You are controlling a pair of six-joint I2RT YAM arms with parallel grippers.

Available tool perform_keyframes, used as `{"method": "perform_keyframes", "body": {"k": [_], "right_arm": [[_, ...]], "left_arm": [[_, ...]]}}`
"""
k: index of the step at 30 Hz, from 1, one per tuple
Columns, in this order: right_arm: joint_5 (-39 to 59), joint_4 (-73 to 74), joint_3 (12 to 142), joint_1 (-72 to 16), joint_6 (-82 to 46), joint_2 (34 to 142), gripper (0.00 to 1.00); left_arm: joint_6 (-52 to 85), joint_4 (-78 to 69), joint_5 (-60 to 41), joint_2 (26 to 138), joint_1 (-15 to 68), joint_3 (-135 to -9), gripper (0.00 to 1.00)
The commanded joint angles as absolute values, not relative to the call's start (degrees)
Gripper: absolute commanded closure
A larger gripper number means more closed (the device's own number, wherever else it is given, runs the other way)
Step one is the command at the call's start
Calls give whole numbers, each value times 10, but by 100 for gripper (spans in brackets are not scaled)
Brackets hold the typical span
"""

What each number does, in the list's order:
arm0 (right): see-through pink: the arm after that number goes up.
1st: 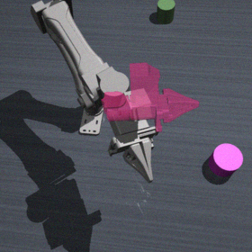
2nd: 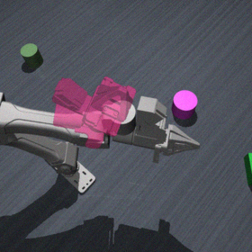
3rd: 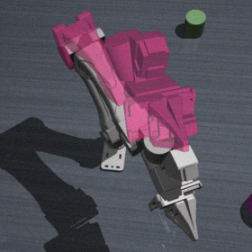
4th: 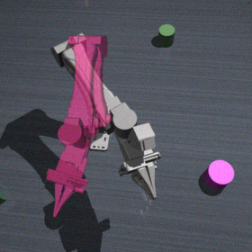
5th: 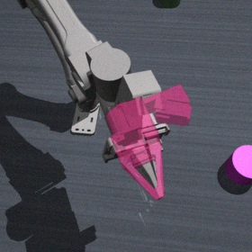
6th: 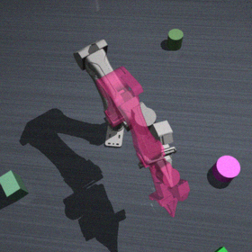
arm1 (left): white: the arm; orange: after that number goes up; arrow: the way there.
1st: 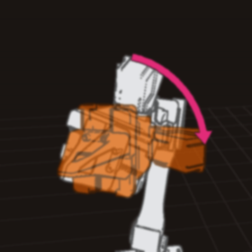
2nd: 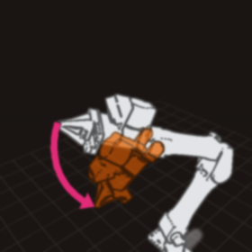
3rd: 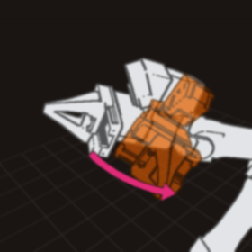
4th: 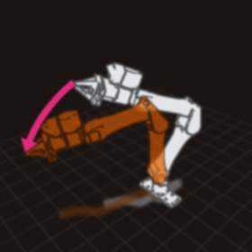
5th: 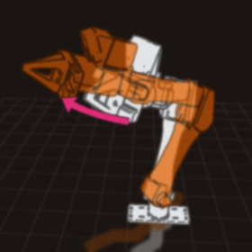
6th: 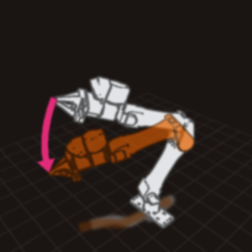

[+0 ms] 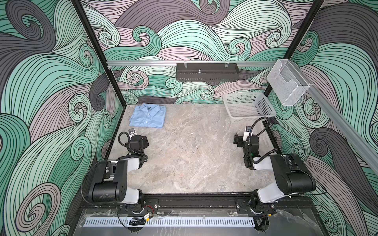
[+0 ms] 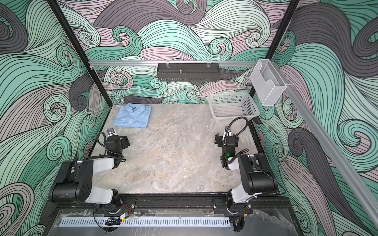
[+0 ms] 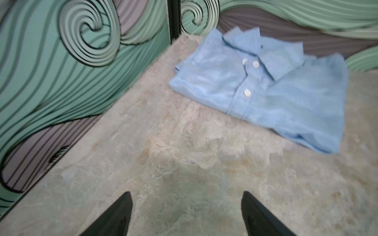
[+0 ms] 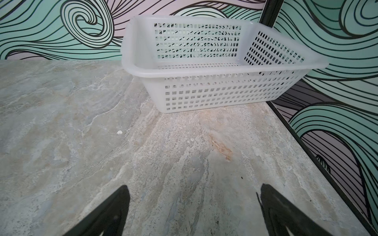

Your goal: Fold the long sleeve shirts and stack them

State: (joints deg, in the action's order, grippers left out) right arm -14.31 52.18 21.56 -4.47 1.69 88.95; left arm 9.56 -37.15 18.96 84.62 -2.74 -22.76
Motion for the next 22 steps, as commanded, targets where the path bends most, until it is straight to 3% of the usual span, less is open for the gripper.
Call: {"method": "perform_keyframes", "body": {"k": [1,4,5,6,9,22], "right_arm": [[-131,514,219,-41,8,884,1],[-131,514,220,-41,8,883,1],[-131,514,220,-42,9,884,1],[-131,513,220,-42,8,884,1],[-131,512,220,-41,8,885,1],[-127,511,220,-40,9,885,1]], "left_arm": [[32,-479,133,886,-23,-230,16],[64,-374,142,864,-23,-263,15],[48,-415,141,875,-23,-253,3],[37,-439,136,882,-23,-246,1],[61,-382,143,866,-23,-262,1],[57,-393,146,868,-22,-257,1]]}}
